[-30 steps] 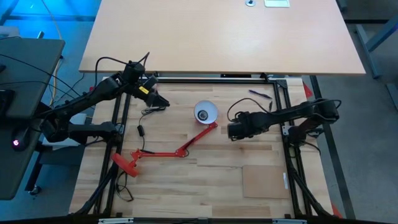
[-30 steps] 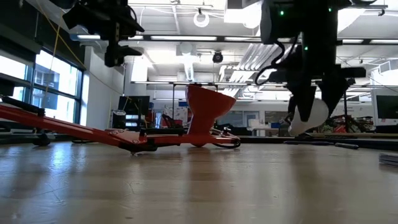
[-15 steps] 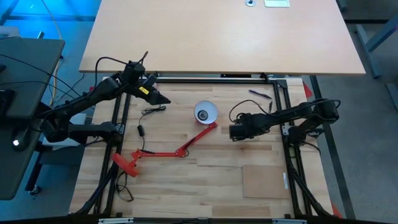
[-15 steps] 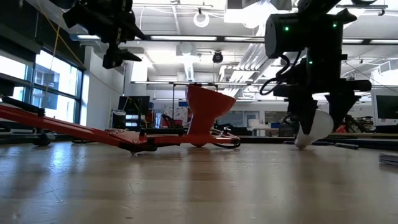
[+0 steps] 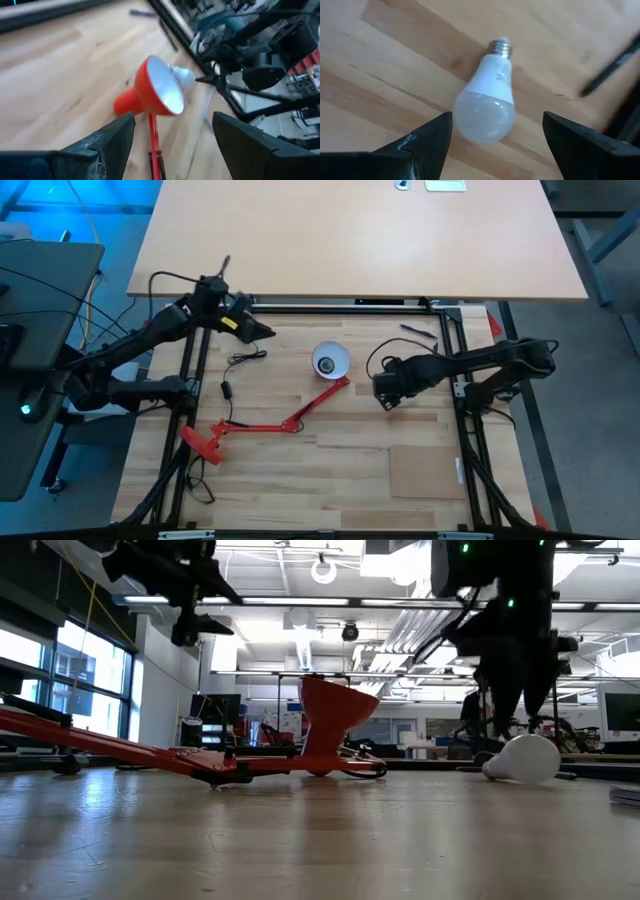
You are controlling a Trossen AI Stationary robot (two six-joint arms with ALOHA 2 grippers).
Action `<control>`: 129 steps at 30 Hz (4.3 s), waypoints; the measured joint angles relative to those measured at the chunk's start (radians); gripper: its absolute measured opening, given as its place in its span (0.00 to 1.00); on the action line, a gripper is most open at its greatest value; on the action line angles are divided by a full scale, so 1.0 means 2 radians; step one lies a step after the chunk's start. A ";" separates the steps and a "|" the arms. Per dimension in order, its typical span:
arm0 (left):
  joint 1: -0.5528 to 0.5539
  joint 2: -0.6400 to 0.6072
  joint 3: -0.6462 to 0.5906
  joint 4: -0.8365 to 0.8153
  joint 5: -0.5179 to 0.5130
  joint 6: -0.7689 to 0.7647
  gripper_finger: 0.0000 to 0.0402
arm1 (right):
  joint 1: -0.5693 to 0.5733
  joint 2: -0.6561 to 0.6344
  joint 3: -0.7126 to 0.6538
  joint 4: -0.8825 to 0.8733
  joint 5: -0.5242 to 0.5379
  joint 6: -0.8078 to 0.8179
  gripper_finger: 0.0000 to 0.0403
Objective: Screw lightbulb
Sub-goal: Return to Home Position
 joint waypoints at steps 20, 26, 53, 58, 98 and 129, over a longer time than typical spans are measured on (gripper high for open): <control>-0.065 -0.190 -0.264 0.571 -0.107 -0.226 0.03 | -0.026 -0.112 0.152 0.159 0.068 -0.008 0.02; -0.174 -0.187 -0.267 0.555 -0.140 -0.206 0.00 | -0.079 -0.118 0.171 0.183 0.016 -0.105 0.00; -0.379 -0.147 -0.419 0.625 -0.310 -0.089 0.00 | -0.134 -0.378 -0.177 0.471 -0.094 -0.199 0.00; -0.378 -0.148 -0.446 0.645 -0.312 -0.056 0.00 | -0.134 -0.381 -0.284 0.606 -0.097 -0.229 0.00; -0.378 -0.410 -0.445 0.225 -0.311 0.045 0.00 | -0.116 -0.694 -0.497 0.572 -0.114 -0.158 0.00; -0.377 -0.523 -0.446 0.243 -0.307 0.044 0.00 | -0.077 -0.746 -0.497 0.574 -0.112 -0.155 0.00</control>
